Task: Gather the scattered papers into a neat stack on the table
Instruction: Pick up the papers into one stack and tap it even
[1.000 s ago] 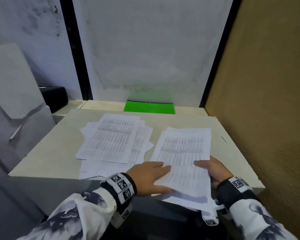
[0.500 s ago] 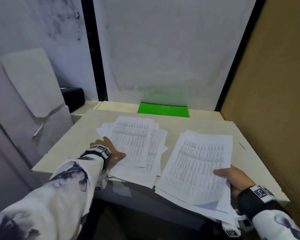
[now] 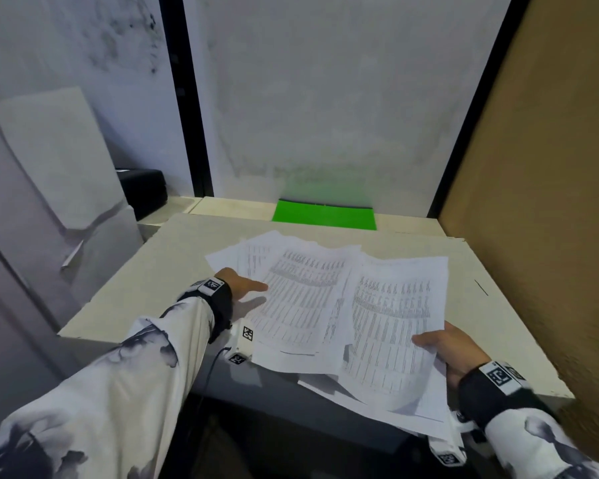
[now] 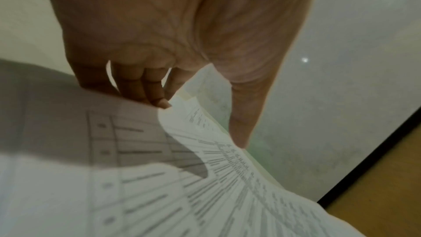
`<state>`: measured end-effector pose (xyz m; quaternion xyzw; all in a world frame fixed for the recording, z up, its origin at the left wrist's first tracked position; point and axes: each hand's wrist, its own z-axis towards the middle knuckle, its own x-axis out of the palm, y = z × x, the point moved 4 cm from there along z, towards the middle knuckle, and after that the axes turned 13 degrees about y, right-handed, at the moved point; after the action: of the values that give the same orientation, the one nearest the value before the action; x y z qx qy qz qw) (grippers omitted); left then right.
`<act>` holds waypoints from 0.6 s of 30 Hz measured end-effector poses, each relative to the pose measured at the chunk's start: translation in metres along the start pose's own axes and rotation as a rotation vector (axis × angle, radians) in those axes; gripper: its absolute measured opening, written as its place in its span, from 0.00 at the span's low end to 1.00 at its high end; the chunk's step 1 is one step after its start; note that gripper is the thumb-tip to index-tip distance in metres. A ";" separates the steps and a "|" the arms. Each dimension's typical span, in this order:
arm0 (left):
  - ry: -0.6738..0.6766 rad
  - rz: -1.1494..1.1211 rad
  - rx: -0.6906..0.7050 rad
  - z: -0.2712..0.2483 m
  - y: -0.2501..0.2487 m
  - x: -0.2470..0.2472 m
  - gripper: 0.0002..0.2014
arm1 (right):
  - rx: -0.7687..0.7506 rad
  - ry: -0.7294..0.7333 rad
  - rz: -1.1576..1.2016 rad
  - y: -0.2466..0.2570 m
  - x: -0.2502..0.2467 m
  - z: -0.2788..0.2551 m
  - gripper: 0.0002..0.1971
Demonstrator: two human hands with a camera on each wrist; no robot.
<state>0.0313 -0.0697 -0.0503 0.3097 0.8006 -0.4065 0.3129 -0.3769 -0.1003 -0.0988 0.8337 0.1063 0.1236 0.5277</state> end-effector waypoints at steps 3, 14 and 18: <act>0.010 -0.191 -0.069 0.001 -0.006 0.001 0.18 | -0.003 0.022 0.010 0.000 0.002 -0.003 0.29; -0.142 -0.534 0.337 -0.016 -0.044 -0.046 0.30 | 0.005 0.044 0.005 -0.001 -0.003 0.001 0.28; -0.072 -0.853 0.598 -0.045 -0.074 -0.103 0.27 | 0.012 0.046 0.023 0.000 -0.002 0.002 0.28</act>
<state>0.0281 -0.0921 0.0824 0.0179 0.6933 -0.7191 0.0445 -0.3779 -0.1028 -0.0998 0.8349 0.1096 0.1481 0.5186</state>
